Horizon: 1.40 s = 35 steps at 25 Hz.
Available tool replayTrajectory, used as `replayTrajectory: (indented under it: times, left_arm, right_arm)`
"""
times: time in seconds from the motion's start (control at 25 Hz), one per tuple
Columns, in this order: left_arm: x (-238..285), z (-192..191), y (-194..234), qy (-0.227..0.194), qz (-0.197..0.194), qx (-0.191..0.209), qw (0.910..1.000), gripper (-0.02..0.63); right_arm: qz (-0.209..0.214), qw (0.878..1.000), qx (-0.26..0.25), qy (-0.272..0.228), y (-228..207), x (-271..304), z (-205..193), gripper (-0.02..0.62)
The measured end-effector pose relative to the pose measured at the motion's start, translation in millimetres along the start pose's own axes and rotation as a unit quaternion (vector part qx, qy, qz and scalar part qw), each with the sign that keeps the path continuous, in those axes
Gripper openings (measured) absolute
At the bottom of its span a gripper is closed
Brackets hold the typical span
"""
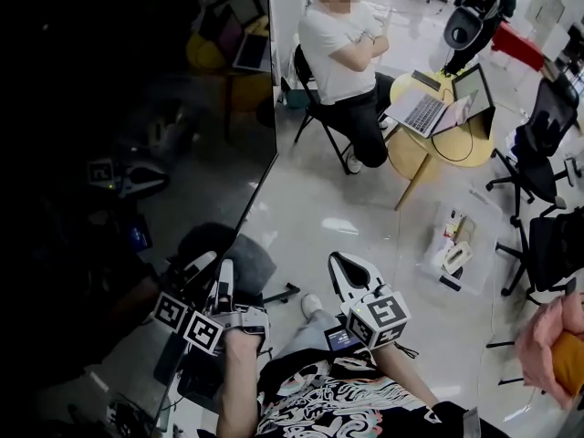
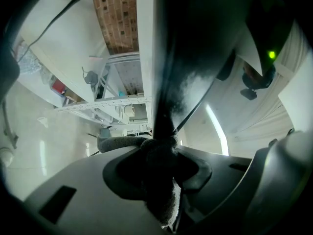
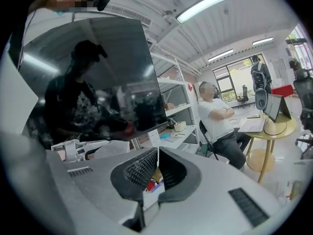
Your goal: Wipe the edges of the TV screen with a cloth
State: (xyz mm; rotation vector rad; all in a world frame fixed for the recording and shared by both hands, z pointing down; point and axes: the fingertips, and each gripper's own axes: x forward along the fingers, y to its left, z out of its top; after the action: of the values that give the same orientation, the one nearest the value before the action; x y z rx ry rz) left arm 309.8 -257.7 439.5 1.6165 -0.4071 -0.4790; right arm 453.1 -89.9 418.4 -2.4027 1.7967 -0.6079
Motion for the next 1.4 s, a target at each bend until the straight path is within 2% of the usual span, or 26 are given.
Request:
replayTrajectory:
  times: [0.24,0.44,0.6,0.84,1.16,1.4]
  left_arm:
    - [8,-4,-4,0.005,-0.003,-0.006,1.0000,0.140]
    - [40,-12,-3,0.019,-0.010,-0.007,0.9997,0.140]
    - [50,-19,-3,0.017,-0.011,-0.022,0.9996,0.140]
    - [64,-21,-1,0.017,-0.014,-0.022,0.9995,0.140]
    - [85,-23,1,-0.018,-0.026,-0.047,0.9984,0.138]
    - [94,-26,1,-0.015,-0.030,-0.051,0.9981,0.138]
  right_arm:
    - [-0.005,1.000,0.003,0.005,-6,2,4,0.032]
    - [-0.010,1.000,0.006,0.005,-22,16,10,0.032]
    - [-0.006,1.000,0.006,0.014,-28,22,8,0.032]
    - [0.000,1.000,0.005,0.015,-33,33,13,0.032]
    - [-0.003,1.000,0.003,0.017,-54,45,22,0.032]
    - [-0.012,1.000,0.002,0.014,-64,48,26,0.032]
